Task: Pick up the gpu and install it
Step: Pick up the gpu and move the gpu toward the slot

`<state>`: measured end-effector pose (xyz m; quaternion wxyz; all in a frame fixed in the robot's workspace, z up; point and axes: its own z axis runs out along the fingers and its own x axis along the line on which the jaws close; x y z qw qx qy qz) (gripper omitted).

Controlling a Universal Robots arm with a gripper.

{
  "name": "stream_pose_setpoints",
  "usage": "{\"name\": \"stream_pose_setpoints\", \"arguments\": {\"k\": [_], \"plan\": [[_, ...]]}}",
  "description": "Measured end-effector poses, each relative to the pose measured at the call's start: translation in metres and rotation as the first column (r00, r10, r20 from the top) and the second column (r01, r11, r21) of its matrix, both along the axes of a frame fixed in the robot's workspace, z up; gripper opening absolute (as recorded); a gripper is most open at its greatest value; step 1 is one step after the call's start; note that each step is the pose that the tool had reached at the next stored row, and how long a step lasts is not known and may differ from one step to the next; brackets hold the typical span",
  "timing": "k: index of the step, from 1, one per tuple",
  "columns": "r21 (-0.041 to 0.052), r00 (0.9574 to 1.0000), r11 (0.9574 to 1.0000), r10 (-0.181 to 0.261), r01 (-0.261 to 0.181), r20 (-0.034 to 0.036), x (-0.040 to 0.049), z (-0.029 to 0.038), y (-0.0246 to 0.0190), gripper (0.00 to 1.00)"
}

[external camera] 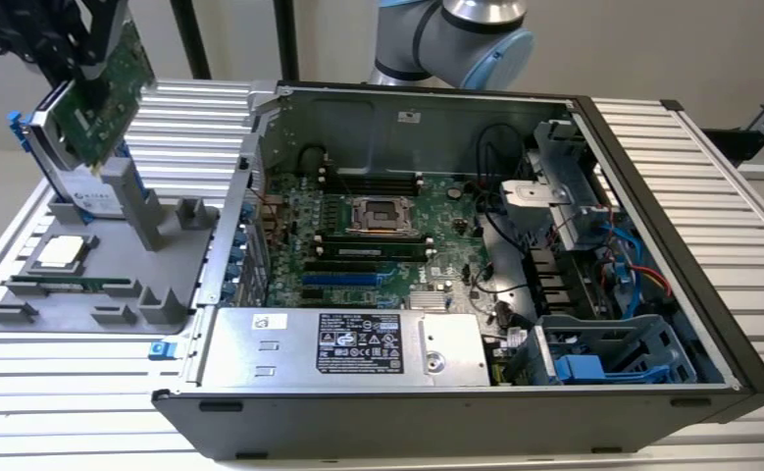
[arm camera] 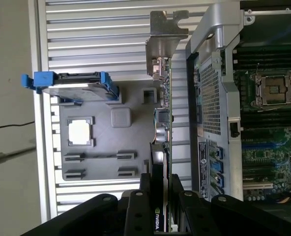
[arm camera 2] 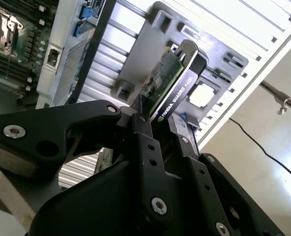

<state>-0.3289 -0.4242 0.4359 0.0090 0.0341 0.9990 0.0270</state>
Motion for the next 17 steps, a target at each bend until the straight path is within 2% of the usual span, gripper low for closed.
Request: {"name": "stream_pose_setpoints", "arguments": {"k": [17], "plan": [[0.0000,1.0000,1.0000,0.000,0.000,0.0000,0.0000,0.0087,0.0000,0.00]]}}
